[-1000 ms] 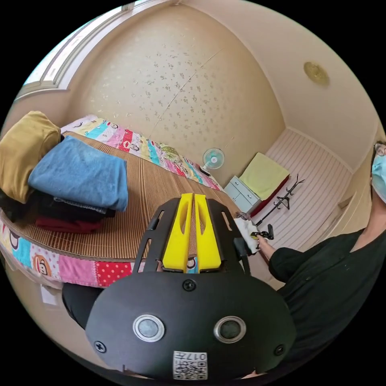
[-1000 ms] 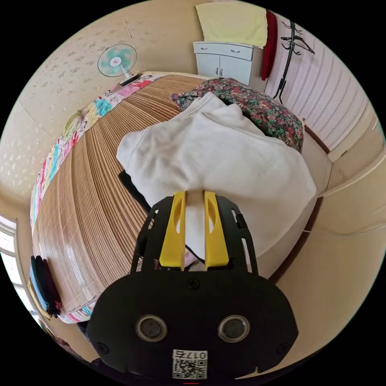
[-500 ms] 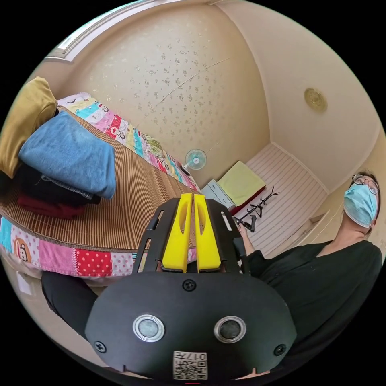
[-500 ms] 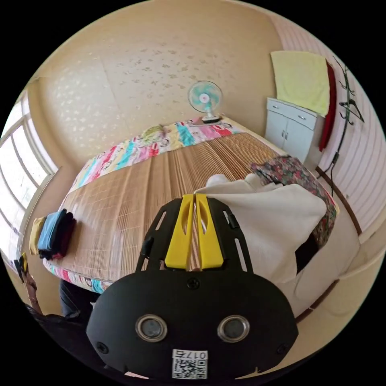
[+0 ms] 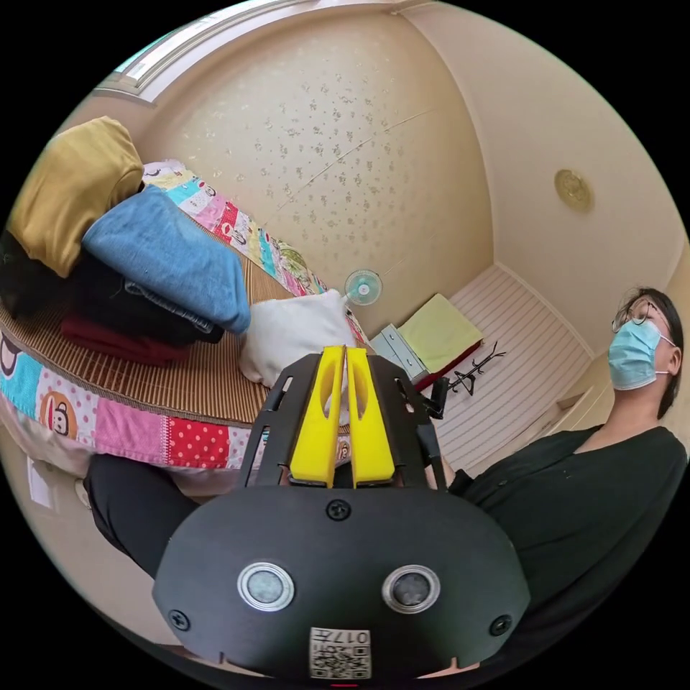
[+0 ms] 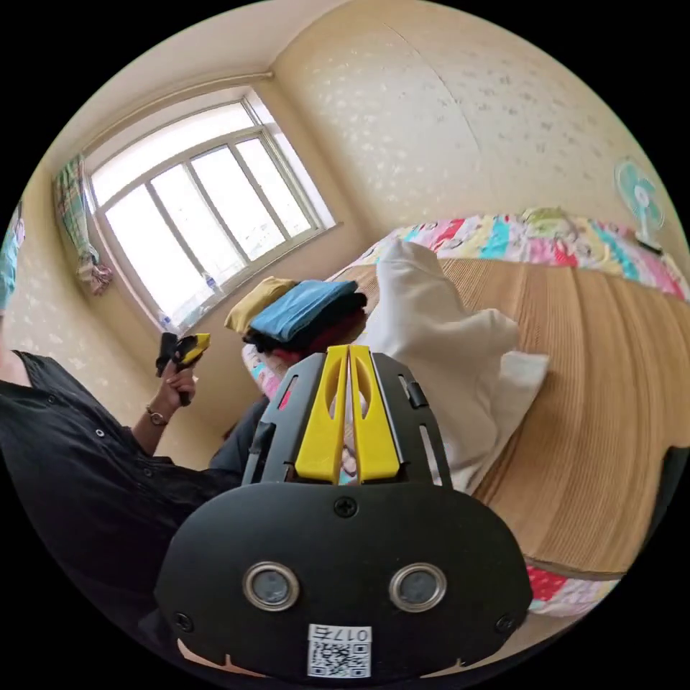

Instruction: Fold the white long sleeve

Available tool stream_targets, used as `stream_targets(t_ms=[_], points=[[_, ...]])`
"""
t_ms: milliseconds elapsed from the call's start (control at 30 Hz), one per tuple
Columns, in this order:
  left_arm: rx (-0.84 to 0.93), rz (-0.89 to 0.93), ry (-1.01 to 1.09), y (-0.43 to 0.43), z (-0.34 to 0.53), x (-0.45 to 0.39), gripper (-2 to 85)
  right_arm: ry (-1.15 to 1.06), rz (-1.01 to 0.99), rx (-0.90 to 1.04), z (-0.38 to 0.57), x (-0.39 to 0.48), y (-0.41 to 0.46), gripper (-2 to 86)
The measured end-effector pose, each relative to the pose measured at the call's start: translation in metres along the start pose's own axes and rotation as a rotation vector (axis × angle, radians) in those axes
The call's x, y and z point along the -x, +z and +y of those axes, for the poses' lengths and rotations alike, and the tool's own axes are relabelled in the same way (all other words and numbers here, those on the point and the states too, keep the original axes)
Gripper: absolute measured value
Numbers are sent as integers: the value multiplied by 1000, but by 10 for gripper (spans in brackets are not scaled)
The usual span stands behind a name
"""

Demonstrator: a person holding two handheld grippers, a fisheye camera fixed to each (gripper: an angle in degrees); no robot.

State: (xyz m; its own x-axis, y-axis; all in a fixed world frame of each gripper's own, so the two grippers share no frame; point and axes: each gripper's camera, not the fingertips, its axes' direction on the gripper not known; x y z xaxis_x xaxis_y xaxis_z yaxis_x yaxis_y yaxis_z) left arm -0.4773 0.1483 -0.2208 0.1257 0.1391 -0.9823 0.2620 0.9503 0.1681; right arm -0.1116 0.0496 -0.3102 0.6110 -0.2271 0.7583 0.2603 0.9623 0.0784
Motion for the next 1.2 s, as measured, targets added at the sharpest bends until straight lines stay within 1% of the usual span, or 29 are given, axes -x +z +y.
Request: stream_targets(t_ms=[33, 67, 100, 167, 267, 333, 367, 400, 433, 467, 533, 567, 600, 667, 733, 767, 800, 833, 933, 1000, 1033, 1100, 1167, 1200], points=[[5, 0, -3, 0, 0, 3, -10, 80, -26, 58, 17, -11, 23, 8], [15, -4, -7, 1, -1, 7, -10, 100, -23, 91, 24, -14, 33, 9], [26, -13, -9, 1, -2, 10, -10, 103, 1, 150, 32, -15, 46, 11], [43, -24, -4, 4, -5, 14, -10, 95, 76, 188, 29, -16, 50, 17], [62, -28, 9, 11, -12, 17, -10, 52, 232, 163, -8, -20, 38, 42], [67, -18, 11, 18, -15, 18, -10, 104, 406, 86, -42, -37, 24, 77], [66, -8, 12, 22, -16, 18, -10, 121, 458, 66, -49, -45, 21, 81], [63, -2, 16, 26, -17, 17, -10, 150, 559, 52, -58, -61, 20, 86], [62, -1, 18, 28, -16, 16, -10, 182, 626, 98, -65, -81, 25, 88], [65, -1, 20, 33, -15, 15, -10, 187, 644, 147, -66, -92, 31, 87], [80, 1, 16, 40, -14, 16, -10, 220, 696, 416, -58, -136, 67, 82], [97, 5, 9, 45, -13, 18, -10, 231, 690, 444, -53, -141, 72, 80], [113, 6, 3, 50, -12, 20, -9, 215, 681, 414, -45, -138, 72, 73], [138, 4, 0, 55, -12, 22, -9, 135, 590, 322, -41, -109, 54, 54], [168, -3, 15, 63, -15, 23, -7, 0, 292, 133, -39, -55, 17, 35], [194, -12, 34, 71, -19, 22, -4, -47, 211, 103, -38, -42, 10, 33], [225, -23, 51, 83, -23, 21, 0, -141, 90, 90, -35, -18, 5, 29], [240, -26, 60, 90, -26, 21, 5, -233, 23, 116, -29, 5, 7, 26], [288, -5, 90, 129, -39, 19, 36, -372, -59, 213, 1, 37, 35, 22], [282, 9, 41, 159, -47, 29, 72, -350, -143, 284, 24, 34, 61, 21], [283, 21, 22, 166, -50, 32, 84, -287, -186, 333, 37, 25, 80, 20], [289, 74, -26, 189, -57, 37, 127, -219, -233, 364, 55, 15, 100, 19], [322, 64, -5, 209, -61, 32, 135, -160, -277, 361, 68, 7, 110, 17], [380, 44, 37, 228, -63, 24, 137, -139, -290, 357, 74, 3, 114, 16]])
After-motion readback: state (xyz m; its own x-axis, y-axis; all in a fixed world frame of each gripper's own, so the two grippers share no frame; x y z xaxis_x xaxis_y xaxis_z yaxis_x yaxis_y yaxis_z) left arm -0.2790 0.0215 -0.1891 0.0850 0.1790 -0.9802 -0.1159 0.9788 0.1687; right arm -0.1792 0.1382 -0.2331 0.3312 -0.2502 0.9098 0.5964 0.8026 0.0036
